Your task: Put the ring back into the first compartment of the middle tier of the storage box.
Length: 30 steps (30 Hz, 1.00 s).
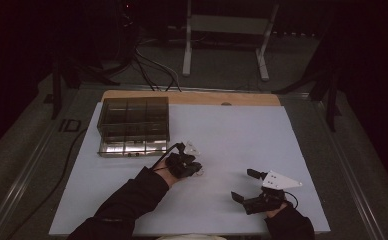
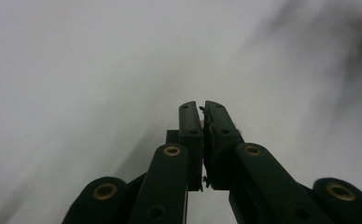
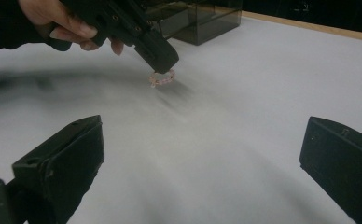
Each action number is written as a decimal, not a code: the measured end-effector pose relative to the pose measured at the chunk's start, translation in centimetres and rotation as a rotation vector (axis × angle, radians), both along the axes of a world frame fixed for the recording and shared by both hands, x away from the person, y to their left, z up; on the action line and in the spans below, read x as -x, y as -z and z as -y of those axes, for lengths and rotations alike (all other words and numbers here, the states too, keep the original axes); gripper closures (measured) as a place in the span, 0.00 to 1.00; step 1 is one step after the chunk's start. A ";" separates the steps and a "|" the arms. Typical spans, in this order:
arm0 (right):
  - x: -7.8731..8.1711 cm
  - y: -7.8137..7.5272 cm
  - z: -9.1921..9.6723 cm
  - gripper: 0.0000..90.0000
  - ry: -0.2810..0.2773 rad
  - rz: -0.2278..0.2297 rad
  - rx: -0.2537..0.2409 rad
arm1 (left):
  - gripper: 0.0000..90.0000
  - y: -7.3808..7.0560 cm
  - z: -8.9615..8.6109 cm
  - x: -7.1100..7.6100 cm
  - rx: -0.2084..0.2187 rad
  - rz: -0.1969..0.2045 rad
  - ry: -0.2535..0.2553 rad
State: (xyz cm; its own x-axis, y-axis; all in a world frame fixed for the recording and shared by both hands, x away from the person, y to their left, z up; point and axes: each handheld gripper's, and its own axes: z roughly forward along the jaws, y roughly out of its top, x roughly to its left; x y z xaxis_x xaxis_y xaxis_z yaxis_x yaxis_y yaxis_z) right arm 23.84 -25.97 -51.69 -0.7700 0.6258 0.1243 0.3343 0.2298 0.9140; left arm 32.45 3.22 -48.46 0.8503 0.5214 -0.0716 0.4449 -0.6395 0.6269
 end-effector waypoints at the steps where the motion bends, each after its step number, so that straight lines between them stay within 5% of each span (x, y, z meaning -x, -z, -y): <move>1: 0.0 0.0 0.0 0.00 0.001 -0.001 -0.002 | 0.99 -0.1 -0.1 0.0 -0.004 0.002 -0.001; 30: -0.1 0.1 -0.1 0.00 0.004 0.000 0.000 | 0.99 -2.9 -2.9 -0.3 0.003 0.011 -0.017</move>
State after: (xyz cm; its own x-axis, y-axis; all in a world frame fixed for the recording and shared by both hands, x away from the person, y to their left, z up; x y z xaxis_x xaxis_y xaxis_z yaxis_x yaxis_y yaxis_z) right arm 23.99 -25.88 -51.79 -0.7677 0.6286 0.1244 0.3351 0.2283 0.9141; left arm 32.78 6.15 -45.53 0.8419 0.5358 -0.0640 0.4489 -0.6297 0.6340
